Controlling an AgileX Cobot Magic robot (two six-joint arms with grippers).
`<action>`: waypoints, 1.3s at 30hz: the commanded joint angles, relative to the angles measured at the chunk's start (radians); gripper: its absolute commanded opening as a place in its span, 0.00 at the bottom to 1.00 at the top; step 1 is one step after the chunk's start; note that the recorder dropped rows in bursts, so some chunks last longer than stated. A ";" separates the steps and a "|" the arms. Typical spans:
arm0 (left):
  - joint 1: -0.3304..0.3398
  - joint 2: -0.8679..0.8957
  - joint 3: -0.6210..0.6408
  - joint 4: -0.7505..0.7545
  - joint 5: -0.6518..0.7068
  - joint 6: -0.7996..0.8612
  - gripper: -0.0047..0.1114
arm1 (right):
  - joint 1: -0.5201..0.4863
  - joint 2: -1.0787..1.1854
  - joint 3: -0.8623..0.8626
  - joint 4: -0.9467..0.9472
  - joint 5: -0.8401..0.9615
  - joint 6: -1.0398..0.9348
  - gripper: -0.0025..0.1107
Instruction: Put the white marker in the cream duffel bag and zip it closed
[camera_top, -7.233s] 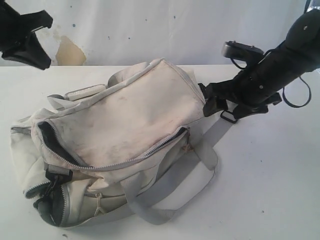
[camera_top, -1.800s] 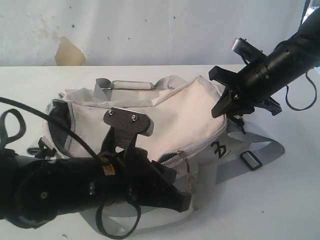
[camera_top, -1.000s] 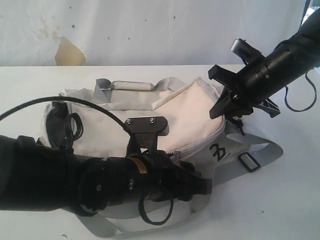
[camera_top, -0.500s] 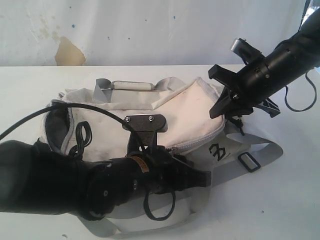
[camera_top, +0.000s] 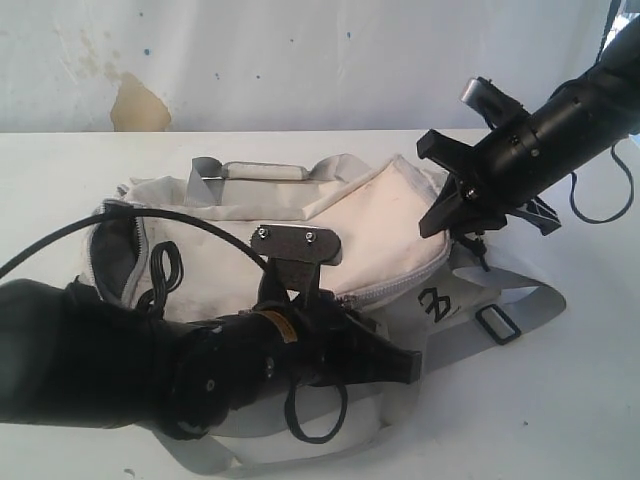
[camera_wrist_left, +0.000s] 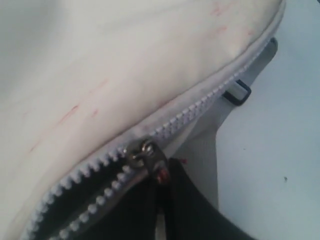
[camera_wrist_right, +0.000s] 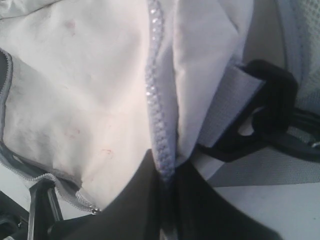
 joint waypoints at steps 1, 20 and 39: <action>-0.006 -0.061 -0.006 0.005 0.138 0.069 0.04 | -0.002 -0.006 -0.010 -0.010 0.021 -0.004 0.02; 0.218 -0.328 -0.006 0.165 0.837 0.099 0.04 | -0.002 -0.006 -0.008 -0.149 -0.063 0.004 0.02; 0.632 -0.525 -0.006 0.515 1.123 -0.034 0.04 | -0.004 0.008 -0.008 -0.414 -0.210 0.098 0.02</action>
